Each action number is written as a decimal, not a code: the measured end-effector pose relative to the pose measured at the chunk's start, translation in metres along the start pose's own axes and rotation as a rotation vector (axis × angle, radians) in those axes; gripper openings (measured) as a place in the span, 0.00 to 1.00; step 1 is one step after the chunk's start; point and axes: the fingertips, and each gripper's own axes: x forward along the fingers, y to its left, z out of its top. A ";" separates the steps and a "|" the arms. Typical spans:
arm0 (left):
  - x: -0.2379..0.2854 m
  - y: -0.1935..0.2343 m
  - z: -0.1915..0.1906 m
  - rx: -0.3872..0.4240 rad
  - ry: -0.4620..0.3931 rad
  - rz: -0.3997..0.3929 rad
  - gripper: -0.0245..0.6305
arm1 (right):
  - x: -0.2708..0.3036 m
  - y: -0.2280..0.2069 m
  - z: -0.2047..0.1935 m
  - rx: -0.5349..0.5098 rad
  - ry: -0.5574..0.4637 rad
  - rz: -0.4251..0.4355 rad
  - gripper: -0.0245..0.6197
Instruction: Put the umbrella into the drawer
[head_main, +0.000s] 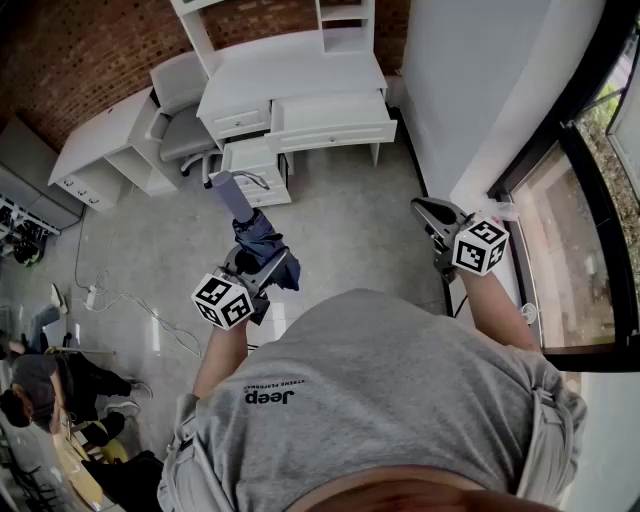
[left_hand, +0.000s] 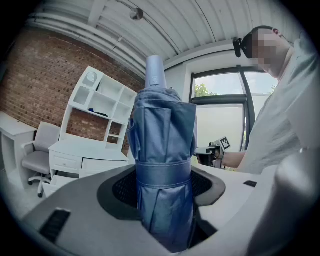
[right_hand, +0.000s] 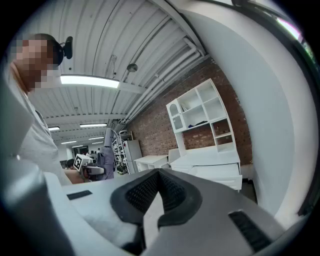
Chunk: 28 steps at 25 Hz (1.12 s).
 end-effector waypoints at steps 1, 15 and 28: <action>0.000 -0.001 0.000 0.000 0.001 -0.002 0.44 | 0.000 0.001 0.000 0.000 0.000 -0.001 0.05; 0.015 -0.010 0.001 0.000 0.016 -0.019 0.44 | -0.012 -0.004 0.000 -0.001 0.010 -0.003 0.05; 0.057 -0.058 0.008 -0.004 -0.004 -0.008 0.44 | -0.065 -0.029 0.001 -0.024 0.009 0.058 0.05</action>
